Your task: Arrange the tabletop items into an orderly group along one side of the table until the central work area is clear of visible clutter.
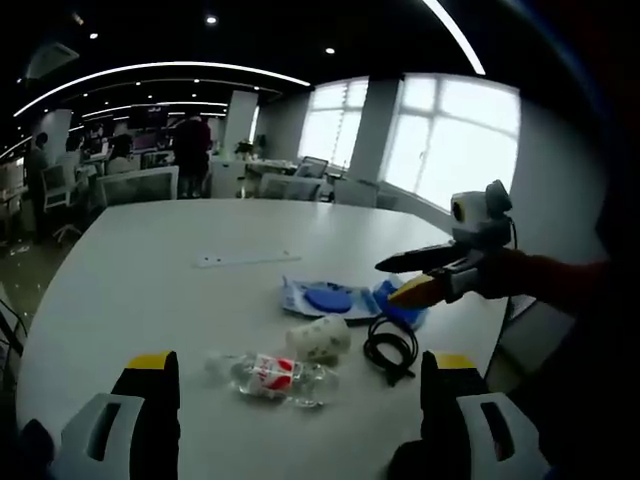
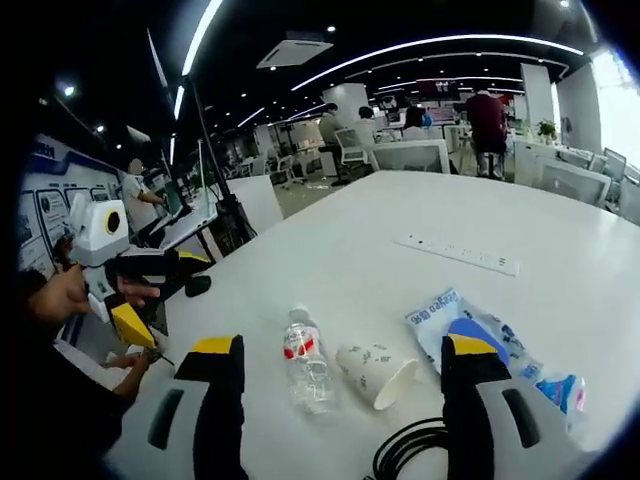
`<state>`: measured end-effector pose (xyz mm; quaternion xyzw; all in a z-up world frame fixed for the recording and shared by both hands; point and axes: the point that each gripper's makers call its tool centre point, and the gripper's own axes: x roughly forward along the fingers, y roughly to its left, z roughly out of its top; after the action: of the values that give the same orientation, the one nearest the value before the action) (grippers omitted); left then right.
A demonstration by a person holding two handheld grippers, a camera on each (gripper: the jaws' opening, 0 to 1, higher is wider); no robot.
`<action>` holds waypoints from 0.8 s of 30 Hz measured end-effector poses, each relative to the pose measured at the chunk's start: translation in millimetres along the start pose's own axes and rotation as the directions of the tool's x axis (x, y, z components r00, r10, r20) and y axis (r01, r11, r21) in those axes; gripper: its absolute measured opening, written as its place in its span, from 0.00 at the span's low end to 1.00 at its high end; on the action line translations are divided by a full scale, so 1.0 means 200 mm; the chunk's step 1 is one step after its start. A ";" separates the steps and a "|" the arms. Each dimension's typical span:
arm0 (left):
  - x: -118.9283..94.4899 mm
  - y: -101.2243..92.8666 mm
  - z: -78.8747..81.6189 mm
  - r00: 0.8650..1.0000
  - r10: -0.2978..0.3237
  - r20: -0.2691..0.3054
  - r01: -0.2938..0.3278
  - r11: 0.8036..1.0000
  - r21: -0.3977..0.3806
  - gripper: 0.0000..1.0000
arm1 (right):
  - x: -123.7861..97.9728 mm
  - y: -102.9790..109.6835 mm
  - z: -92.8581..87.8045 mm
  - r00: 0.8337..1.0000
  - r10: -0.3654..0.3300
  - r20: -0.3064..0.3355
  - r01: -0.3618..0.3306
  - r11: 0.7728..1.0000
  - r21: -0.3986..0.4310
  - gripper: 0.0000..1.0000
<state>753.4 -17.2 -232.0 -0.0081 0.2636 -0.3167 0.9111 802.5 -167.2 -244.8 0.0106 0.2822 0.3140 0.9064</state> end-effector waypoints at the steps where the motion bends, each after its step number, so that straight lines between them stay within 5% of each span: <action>1: 0.00 0.00 0.00 1.000 0.000 0.000 0.000 1.000 0.000 1.00 | 0.01 0.01 0.01 1.000 0.006 -0.001 -0.006 1.000 -0.004 0.75; 8: -0.02 0.05 -0.03 1.000 0.006 0.015 -0.006 1.000 -0.002 1.00 | 0.10 0.03 0.05 0.999 0.038 -0.028 -0.039 0.998 -0.055 0.68; 24: -0.06 -0.01 -0.04 1.000 0.013 0.022 -0.013 1.000 -0.012 1.00 | 0.30 0.16 0.10 0.990 0.100 -0.103 -0.115 0.981 -0.159 0.57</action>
<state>740.8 -11.1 -232.1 -0.0151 0.2555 -0.3092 0.9159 833.5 -104.8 -252.1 -0.0637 0.2968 0.3850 0.8716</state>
